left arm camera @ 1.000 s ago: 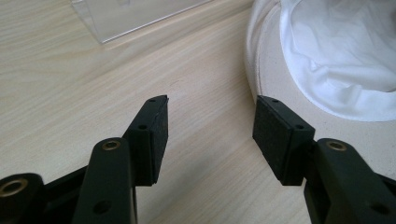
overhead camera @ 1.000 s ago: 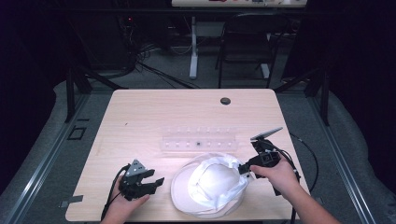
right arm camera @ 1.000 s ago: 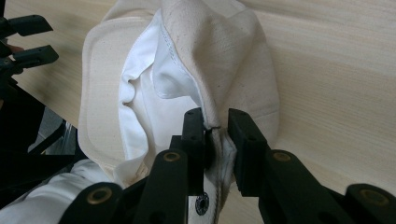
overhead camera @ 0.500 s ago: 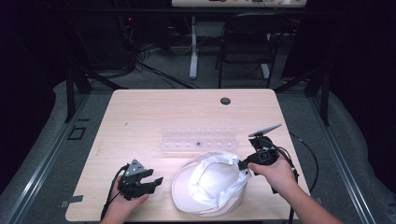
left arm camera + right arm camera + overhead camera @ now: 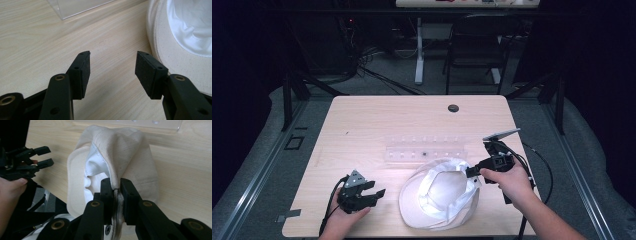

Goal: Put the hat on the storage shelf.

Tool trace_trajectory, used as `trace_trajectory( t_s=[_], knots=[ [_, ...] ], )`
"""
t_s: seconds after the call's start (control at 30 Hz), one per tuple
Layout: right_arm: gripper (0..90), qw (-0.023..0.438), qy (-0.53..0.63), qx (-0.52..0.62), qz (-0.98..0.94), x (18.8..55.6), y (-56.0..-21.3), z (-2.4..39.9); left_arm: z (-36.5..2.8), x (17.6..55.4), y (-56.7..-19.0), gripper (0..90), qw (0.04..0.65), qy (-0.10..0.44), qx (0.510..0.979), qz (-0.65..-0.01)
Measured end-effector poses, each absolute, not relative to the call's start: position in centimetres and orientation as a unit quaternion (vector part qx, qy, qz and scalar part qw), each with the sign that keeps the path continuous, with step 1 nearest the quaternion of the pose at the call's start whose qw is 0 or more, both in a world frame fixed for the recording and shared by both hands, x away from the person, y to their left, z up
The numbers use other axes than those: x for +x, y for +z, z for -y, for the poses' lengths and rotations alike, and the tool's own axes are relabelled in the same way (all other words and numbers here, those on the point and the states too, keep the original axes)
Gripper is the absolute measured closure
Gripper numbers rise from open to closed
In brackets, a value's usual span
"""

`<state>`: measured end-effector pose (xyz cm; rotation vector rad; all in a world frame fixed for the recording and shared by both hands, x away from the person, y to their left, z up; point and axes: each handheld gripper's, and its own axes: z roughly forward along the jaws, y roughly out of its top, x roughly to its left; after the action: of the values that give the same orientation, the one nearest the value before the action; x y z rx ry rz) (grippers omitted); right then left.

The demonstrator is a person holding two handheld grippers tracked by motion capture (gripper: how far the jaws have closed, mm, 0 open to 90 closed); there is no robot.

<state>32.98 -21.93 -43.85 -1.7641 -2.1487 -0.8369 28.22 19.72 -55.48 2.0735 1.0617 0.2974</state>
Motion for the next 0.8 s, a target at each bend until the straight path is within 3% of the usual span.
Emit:
trace_trajectory(
  t_s=[0.37, 0.8],
  knots=[
    [81.3, 0.221, -0.348, -0.586, 0.698, 33.0, -43.4, 22.2, -19.8, 28.3, -55.5, 46.3, 0.386, 0.116, 0.814, -0.418],
    [81.3, 0.250, -0.405, -0.564, 0.675, 33.2, -42.2, 21.4, -19.9, 28.3, -55.4, 46.4, 0.385, 0.120, 0.813, -0.420]
  ],
)
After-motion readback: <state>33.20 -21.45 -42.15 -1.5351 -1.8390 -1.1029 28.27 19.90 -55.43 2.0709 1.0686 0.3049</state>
